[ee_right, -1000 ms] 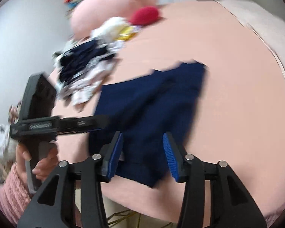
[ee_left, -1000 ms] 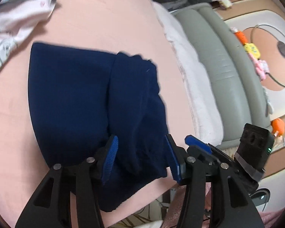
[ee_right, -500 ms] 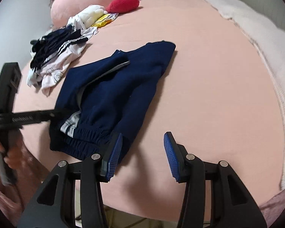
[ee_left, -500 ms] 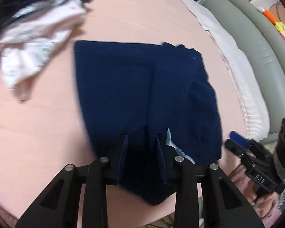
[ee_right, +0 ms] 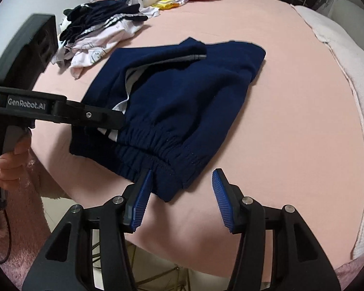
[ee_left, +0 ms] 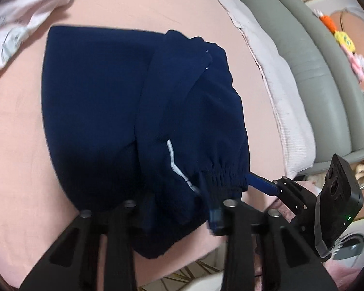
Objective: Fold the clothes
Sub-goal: 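Grasp one shorts leg with the left gripper and fold it over the other leg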
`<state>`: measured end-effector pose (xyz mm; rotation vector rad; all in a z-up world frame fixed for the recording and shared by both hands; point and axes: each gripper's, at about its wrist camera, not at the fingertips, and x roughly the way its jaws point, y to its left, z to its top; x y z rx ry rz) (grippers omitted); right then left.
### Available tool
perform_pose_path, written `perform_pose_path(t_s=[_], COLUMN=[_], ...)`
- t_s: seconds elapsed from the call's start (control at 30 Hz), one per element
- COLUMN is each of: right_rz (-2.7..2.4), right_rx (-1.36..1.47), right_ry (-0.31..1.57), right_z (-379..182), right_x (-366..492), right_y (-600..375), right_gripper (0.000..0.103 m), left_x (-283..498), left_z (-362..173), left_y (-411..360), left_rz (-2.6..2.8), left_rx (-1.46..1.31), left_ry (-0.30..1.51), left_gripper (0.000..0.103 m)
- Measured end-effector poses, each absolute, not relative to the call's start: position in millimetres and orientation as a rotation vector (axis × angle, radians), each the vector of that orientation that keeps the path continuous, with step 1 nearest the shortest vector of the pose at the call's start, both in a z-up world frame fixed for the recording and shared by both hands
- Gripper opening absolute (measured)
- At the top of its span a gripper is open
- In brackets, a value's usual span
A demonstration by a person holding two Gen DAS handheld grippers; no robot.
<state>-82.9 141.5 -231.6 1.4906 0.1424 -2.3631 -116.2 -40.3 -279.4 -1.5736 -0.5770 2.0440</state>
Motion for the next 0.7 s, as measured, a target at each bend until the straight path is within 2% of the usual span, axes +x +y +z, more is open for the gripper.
perform_pose_path(t_s=[0.13,0.2,0.27,0.3,0.43,0.47,0.57,0.63,0.7], right_rz=[-2.423,-2.458,-2.475,-2.48,-2.431,-2.424,-2.401,-2.393,-2.39], right_rx=[1.424,1.387,1.379,1.375,1.372,1.376,1.388,1.431,1.453], right_ry=[0.11,0.085,0.089,0.1,0.058,0.073,0.116,0.104,0.08], right_z=[-233,-230,-228,-228,-221,-221,-223,-230,-237], right_x=[-84,-85,-85,-85,-78,-77,-74,-77,-80], right_y=[139,136,133,131,135,135,136,138,140], right_gripper=[0.052,0.045,0.044,0.044,0.046,0.049,0.049,0.049,0.048], left_x=[-114,-111,-108,-107,-106,-106,-109,-109,-109], left_z=[-260,-253,-249,-248,-252,-253,-256,-263,-277], left_y=[-51,-57,-63,-66,-77,-76,-64,-57,-51], left_rz=[2.026,2.033,2.049,2.064,2.065,2.062,2.044,2.022,1.961], left_rx=[-1.444,-1.409,-1.386,-1.385,-1.399,-1.402,-1.406,-1.462,-1.537], left_ry=[-0.695,-0.724,-0.743,-0.745,-0.805,-0.817,-0.819,-0.797,-0.804], left_gripper=[0.029,0.029,0.028,0.019,0.019,0.019,0.019,0.024,0.042])
